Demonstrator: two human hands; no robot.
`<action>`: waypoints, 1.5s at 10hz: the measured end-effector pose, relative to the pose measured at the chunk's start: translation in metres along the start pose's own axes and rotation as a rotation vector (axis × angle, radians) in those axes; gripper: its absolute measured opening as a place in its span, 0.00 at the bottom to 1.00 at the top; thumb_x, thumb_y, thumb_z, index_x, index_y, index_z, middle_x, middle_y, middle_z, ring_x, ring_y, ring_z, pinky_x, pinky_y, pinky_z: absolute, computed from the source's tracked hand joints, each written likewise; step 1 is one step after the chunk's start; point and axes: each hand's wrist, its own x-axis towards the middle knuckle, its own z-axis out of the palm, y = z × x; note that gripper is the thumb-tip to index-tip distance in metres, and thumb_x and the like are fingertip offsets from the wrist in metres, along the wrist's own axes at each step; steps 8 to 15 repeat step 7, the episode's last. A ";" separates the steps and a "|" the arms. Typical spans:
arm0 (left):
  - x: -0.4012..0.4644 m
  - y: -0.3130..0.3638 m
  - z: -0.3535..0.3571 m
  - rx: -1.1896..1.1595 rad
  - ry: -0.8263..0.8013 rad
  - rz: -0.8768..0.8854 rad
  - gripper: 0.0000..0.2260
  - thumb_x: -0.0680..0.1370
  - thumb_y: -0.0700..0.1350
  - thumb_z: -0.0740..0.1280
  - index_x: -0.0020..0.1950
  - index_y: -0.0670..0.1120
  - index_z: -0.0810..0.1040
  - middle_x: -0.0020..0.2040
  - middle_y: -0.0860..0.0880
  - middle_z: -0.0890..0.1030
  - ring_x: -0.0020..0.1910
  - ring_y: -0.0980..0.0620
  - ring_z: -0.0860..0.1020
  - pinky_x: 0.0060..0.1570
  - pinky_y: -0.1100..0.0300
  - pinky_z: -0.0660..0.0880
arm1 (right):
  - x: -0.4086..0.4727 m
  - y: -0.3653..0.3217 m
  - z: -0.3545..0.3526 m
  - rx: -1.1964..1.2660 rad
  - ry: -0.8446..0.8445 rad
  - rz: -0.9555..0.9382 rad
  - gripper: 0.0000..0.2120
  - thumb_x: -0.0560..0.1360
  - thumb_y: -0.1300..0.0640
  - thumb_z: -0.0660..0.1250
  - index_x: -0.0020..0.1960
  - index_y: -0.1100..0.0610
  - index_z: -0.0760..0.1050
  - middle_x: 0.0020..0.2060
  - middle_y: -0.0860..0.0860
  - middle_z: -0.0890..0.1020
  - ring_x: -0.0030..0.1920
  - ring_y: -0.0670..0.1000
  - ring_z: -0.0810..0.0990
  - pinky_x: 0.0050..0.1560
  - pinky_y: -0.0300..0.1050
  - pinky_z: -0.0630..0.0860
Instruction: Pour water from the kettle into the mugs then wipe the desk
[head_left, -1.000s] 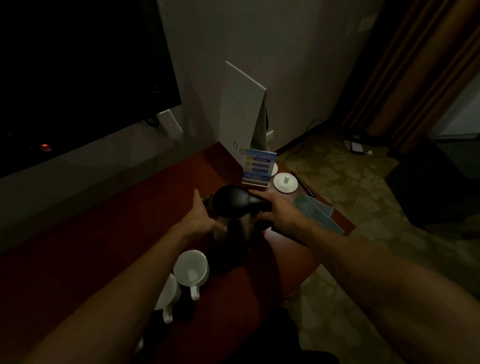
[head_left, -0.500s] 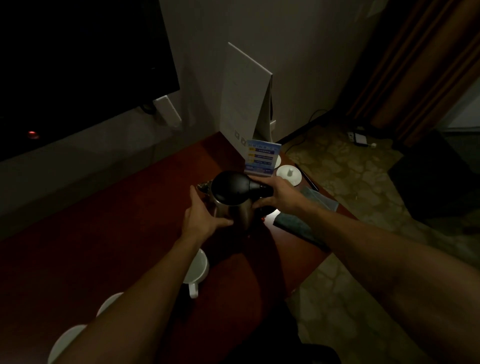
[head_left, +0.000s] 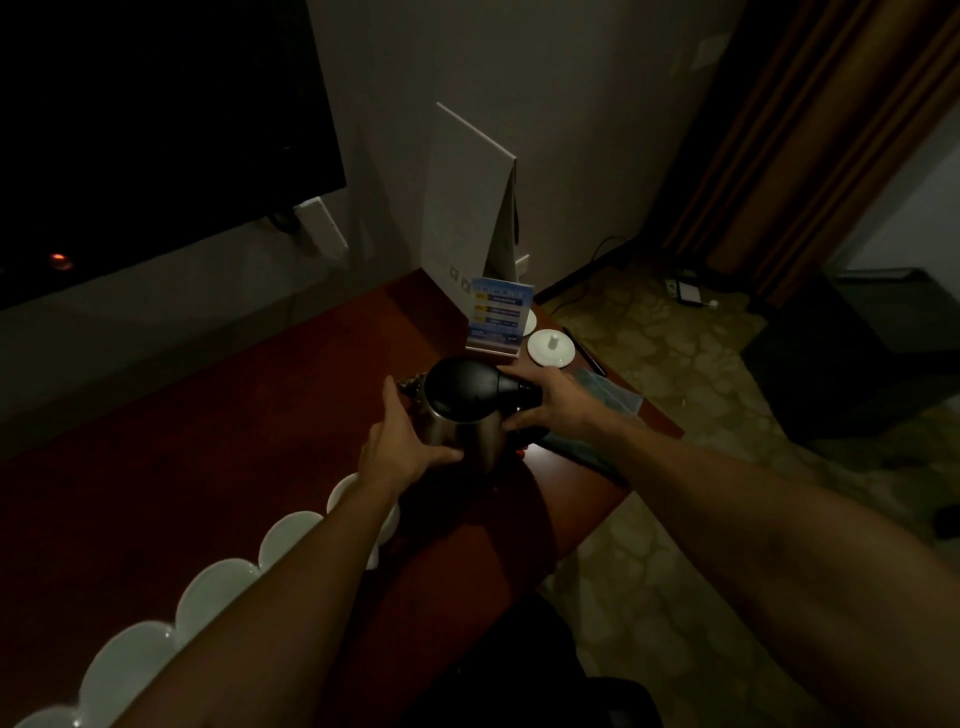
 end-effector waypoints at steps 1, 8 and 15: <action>-0.005 0.003 -0.009 0.164 -0.065 0.014 0.64 0.65 0.47 0.83 0.80 0.52 0.33 0.81 0.41 0.56 0.79 0.38 0.57 0.75 0.40 0.59 | -0.005 -0.012 0.001 0.048 0.019 0.039 0.40 0.64 0.53 0.80 0.73 0.48 0.68 0.72 0.47 0.69 0.73 0.51 0.66 0.75 0.58 0.62; -0.023 0.026 -0.091 0.372 -0.118 0.074 0.40 0.77 0.53 0.72 0.82 0.45 0.54 0.81 0.43 0.57 0.79 0.43 0.59 0.75 0.50 0.62 | 0.017 -0.101 0.003 -0.290 -0.074 -0.001 0.47 0.66 0.32 0.72 0.78 0.47 0.58 0.74 0.52 0.65 0.74 0.55 0.64 0.73 0.59 0.65; -0.023 0.026 -0.091 0.372 -0.118 0.074 0.40 0.77 0.53 0.72 0.82 0.45 0.54 0.81 0.43 0.57 0.79 0.43 0.59 0.75 0.50 0.62 | 0.017 -0.101 0.003 -0.290 -0.074 -0.001 0.47 0.66 0.32 0.72 0.78 0.47 0.58 0.74 0.52 0.65 0.74 0.55 0.64 0.73 0.59 0.65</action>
